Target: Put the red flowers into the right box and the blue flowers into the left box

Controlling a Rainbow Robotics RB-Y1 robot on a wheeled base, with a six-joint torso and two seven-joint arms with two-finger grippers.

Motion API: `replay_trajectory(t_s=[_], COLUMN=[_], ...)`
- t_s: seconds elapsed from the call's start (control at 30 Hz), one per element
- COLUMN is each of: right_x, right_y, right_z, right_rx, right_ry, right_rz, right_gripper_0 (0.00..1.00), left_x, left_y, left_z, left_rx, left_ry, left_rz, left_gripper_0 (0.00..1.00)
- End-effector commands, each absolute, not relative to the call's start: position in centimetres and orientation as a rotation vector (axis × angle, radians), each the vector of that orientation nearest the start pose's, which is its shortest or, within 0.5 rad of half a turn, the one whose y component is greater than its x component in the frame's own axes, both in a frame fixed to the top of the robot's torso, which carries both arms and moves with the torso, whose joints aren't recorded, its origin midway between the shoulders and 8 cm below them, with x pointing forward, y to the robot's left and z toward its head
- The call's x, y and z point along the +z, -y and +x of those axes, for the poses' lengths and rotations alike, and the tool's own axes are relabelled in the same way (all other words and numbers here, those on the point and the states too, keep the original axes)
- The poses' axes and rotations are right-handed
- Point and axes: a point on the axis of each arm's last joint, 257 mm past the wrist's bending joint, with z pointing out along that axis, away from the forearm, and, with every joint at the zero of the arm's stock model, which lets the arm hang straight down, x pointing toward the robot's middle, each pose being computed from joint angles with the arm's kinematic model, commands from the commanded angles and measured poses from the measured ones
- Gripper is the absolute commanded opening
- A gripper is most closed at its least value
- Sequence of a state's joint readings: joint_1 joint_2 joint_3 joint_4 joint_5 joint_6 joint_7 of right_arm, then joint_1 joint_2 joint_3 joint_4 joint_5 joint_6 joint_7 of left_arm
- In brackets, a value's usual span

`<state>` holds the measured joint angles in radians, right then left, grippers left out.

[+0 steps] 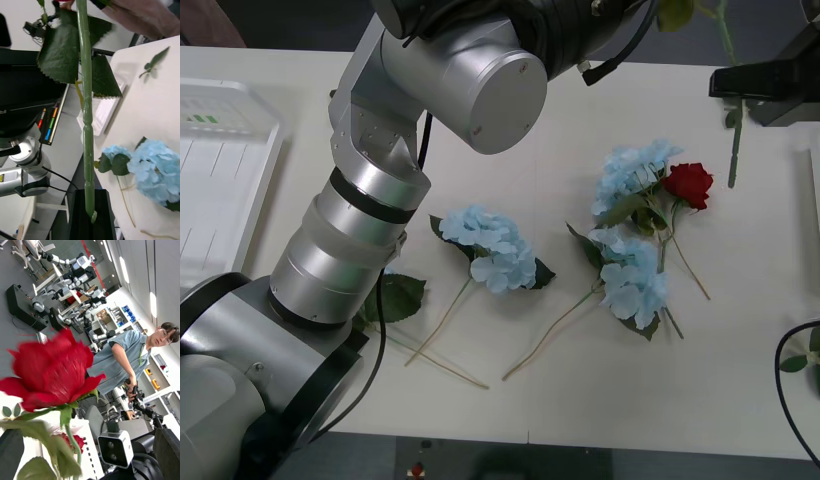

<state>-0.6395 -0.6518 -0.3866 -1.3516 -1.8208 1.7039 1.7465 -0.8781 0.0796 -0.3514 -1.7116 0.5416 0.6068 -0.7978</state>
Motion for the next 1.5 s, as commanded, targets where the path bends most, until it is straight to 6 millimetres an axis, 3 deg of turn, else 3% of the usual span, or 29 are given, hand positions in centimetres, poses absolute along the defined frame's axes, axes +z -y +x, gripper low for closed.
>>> replay_trajectory(t_s=[0.03, 0.13, 0.23, 0.43, 0.63, 0.8, 0.93, 1.03, 1.13, 1.47, 1.5], right_x=[0.0, -1.2, -2.8, -6.3, -9.2, -10.5, -11.8, -13.0, -14.6, -18.9, -19.2], right_y=[25.5, 28.4, 32.6, 43.0, 52.2, 56.9, 61.9, 63.8, 64.5, 66.3, 66.6], right_z=[46.1, 46.6, 47.3, 47.9, 47.2, 46.4, 45.5, 45.5, 46.0, 47.6, 47.7], right_rx=[1.381, 1.330, 1.191, 0.842, 0.504, 0.278, 0.019, -0.090, -0.118, -0.225, -0.233], right_ry=[-2.054, -2.110, -2.203, -2.391, -2.491, -2.537, -2.551, -2.539, -2.503, -2.383, -2.365], right_rz=[-0.390, -0.307, -0.203, 0.061, 0.294, 0.395, 0.483, 0.522, 0.585, 0.628, 0.625], right_gripper_0=[0.00, 0.00, 0.00, 0.00, 0.00, 0.00, 0.00, 0.00, 0.00, 0.01, 0.16], left_x=[13.6, 11.8, 8.7, 0.6, -6.1, -10.6, -14.7, -16.9, -19.1, -26.5, -27.2], left_y=[14.9, 13.2, 10.2, 1.5, -7.5, -12.6, -16.7, -18.9, -20.3, -21.4, -21.5], left_z=[50.6, 50.3, 48.8, 43.9, 41.6, 40.6, 39.7, 39.3, 38.5, 36.9, 37.0], left_rx=[-1.347, -1.288, -1.234, -1.140, -1.008, -0.880, -0.800, -0.750, -0.709, -0.601, -0.598], left_ry=[-1.517, -1.629, -1.798, -2.100, -2.261, -2.365, -2.439, -2.463, -2.496, -2.613, -2.622], left_rz=[0.128, 0.137, 0.118, -0.009, -0.213, -0.318, -0.523, -0.643, -0.707, -0.826, -0.839], left_gripper_0=[1.00, 1.00, 1.00, 1.00, 1.00, 1.00, 1.00, 1.00, 1.00, 1.00, 1.00])
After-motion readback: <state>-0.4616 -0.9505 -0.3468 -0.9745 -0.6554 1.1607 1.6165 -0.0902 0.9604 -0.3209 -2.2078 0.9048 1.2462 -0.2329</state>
